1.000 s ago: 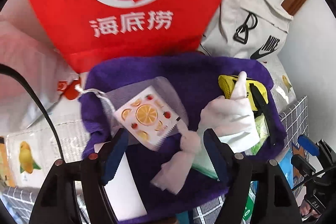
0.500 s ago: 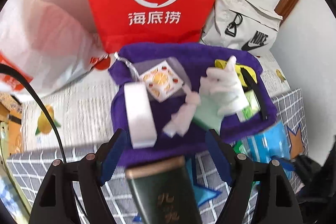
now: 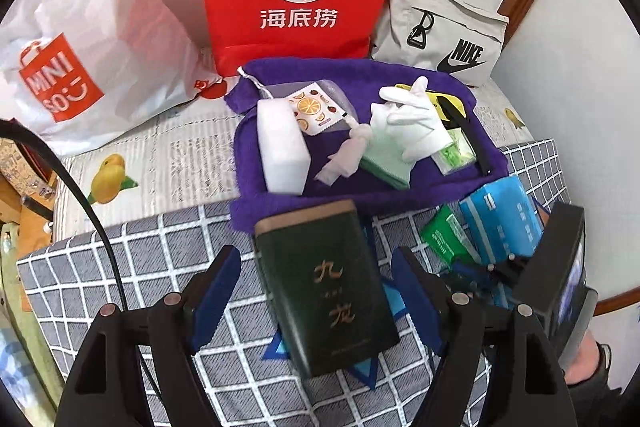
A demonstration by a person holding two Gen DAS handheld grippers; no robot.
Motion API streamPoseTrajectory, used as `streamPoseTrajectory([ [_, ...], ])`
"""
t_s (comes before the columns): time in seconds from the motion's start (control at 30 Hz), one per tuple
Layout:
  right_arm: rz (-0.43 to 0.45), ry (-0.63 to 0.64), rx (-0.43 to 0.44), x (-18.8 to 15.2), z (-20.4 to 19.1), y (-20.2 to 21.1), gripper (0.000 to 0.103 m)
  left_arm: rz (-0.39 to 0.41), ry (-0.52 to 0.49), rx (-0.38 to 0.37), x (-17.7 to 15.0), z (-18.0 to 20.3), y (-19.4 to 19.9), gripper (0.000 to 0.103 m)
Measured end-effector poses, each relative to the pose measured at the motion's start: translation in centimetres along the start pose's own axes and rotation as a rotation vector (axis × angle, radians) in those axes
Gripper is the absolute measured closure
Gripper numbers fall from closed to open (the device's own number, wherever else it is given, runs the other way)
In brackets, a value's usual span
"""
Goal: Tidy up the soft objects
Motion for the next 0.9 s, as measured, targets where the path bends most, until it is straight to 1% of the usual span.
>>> streamPoseTrajectory([
  [0.07,0.006,0.010,-0.013,0.2,0.0,-0.2,0.091,0.004,-0.001,0.002,-0.5,-0.2,0.5,0.027],
  [0.13,0.008,0.009,-0.019,0.2,0.1,-0.3,0.096,0.012,0.001,0.002,-0.9,-0.2,0.9,0.027],
  [0.17,0.012,0.005,-0.015,0.4,0.2,-0.5,0.096,0.014,0.003,0.000,-1.1,-0.3,1.1,0.027],
  [0.27,0.003,-0.034,0.045,0.3,0.7,-0.3,0.099,0.022,0.008,-0.002,-1.6,-0.4,1.5,0.027],
  [0.3,0.003,-0.042,0.073,0.3,0.7,0.0,0.102,0.024,0.014,-0.002,-1.8,-0.5,1.6,0.027],
  [0.4,0.003,-0.052,0.195,-0.2,-0.3,1.4,0.103,0.021,0.025,-0.005,-2.3,-0.7,1.6,0.027],
  [0.57,0.023,-0.031,0.226,-0.9,-2.0,3.3,0.103,0.027,0.033,-0.017,-3.0,-1.0,1.9,0.027],
  [0.6,0.026,-0.023,0.215,-0.9,-2.2,3.5,0.103,0.027,0.033,-0.018,-3.0,-1.0,1.9,0.027],
  [0.67,0.057,-0.013,0.119,-0.7,-1.8,3.5,0.102,0.026,0.030,-0.018,-3.2,-1.0,2.0,0.027],
  [0.7,0.050,-0.009,0.076,-0.4,-1.4,3.1,0.102,0.025,0.030,-0.017,-3.2,-1.1,2.0,0.027],
  [0.77,0.022,-0.014,0.043,-0.2,-0.9,2.6,0.101,0.027,0.035,-0.021,-3.3,-1.2,2.1,0.027],
  [0.83,0.012,-0.012,0.015,0.3,-0.6,2.1,0.097,0.013,0.037,-0.032,-3.3,-1.2,2.2,0.027],
  [0.9,-0.002,0.001,-0.017,0.6,-0.4,1.2,0.096,0.023,0.022,-0.026,-3.2,-1.0,2.5,0.026],
])
Point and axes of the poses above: each gripper's, at about its wrist camera, not at the fingertips, and y roughly against the way its jaws point, z to its right, x to its top, the point moved 7 cm from there along -y, roughly the way its jaws point, and after that the axes turned 12 degrees about -x, right-handed, at the moved point
